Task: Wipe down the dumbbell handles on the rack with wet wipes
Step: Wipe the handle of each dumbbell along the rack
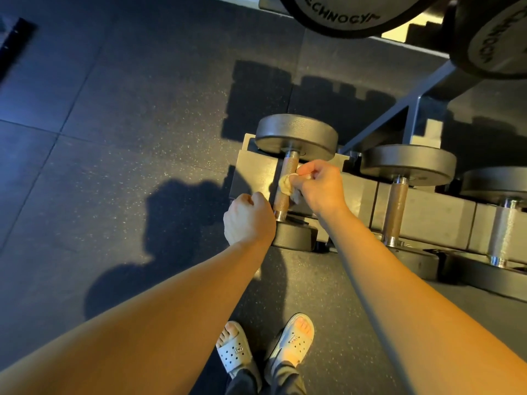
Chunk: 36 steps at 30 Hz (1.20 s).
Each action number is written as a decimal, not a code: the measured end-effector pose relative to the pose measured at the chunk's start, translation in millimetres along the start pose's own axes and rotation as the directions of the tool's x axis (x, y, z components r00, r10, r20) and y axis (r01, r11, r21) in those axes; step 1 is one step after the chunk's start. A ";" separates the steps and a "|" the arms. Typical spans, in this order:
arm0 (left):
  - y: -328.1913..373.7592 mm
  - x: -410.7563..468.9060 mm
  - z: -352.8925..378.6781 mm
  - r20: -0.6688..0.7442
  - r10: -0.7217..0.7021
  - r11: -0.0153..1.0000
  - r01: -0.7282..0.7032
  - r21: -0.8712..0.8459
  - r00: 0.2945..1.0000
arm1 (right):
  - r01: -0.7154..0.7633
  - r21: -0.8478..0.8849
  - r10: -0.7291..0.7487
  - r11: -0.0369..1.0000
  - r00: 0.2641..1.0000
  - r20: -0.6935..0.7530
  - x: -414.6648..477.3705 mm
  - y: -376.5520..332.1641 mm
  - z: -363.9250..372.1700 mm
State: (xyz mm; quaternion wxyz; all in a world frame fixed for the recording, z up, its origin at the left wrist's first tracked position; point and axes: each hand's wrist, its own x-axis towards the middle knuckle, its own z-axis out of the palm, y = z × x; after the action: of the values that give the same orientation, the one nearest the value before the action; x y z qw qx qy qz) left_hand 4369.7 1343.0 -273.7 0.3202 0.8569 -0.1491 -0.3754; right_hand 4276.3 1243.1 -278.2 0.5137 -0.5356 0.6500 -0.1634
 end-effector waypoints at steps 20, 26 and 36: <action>1.0 -3.1 -0.6 0.002 0.009 1.000 -0.009 0.001 1.000 | -0.014 -0.070 0.029 0.997 0.973 0.228 -15.5 23.2 -5.1; 1.6 -1.8 -1.5 -0.006 -0.002 0.999 0.002 0.042 1.000 | -0.088 0.122 0.083 0.989 0.996 0.043 7.6 32.3 1.1; -3.6 -0.1 4.0 -0.066 0.167 0.984 -0.162 0.074 0.984 | 0.018 -0.035 -0.014 0.999 0.995 0.098 -21.3 18.3 -8.8</action>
State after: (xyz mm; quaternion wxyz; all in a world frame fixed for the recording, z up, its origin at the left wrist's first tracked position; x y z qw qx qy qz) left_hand 4366.6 1344.1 -278.1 0.3256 0.8652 -0.2205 -0.3113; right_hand 4257.0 1265.4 -278.0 0.5338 -0.5573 0.6227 -0.1296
